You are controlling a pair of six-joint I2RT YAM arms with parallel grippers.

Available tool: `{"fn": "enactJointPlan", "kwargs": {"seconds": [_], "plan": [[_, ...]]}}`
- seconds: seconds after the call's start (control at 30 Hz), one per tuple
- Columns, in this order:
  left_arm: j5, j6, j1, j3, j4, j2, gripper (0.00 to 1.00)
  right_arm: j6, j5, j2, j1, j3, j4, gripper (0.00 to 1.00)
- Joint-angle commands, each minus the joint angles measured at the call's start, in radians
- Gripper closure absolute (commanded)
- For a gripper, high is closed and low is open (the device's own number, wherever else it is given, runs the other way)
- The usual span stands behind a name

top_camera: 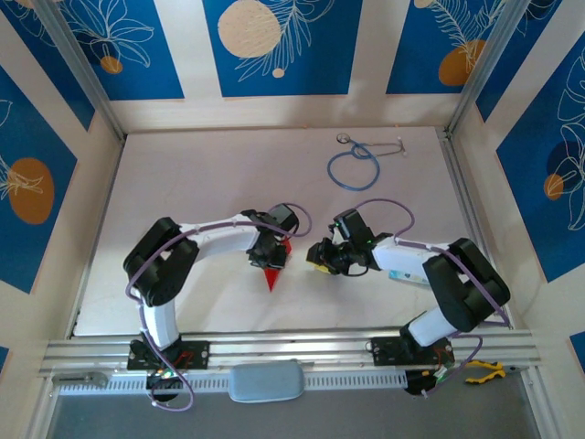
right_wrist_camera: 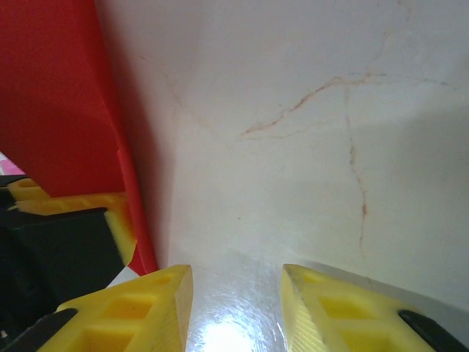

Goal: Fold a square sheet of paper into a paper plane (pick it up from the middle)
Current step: Move a paper plane to the center of the table.

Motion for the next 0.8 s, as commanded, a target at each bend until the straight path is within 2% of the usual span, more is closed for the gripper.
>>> {"fn": "enactJointPlan", "kwargs": {"seconds": [0.0, 0.23, 0.4, 0.5, 0.77], "plan": [[-0.081, -0.057, -0.022, 0.005, 0.006, 0.087, 0.76, -0.039, 0.041, -0.082, 0.006, 0.016, -0.052, 0.63], [-0.108, -0.132, -0.053, 0.058, -0.010, 0.152, 0.72, -0.088, 0.080, -0.234, -0.049, -0.024, -0.112, 0.62], [-0.123, -0.185, -0.064, 0.079, -0.015, 0.181, 0.69, -0.128, 0.022, -0.317, -0.131, -0.067, -0.141, 0.59], [-0.123, -0.221, -0.066, 0.075, -0.005, 0.180, 0.64, -0.155, -0.014, -0.348, -0.177, -0.075, -0.170, 0.59], [-0.158, -0.260, -0.076, 0.108, -0.044, 0.192, 0.56, -0.191, -0.072, -0.405, -0.233, -0.095, -0.200, 0.58]]}}
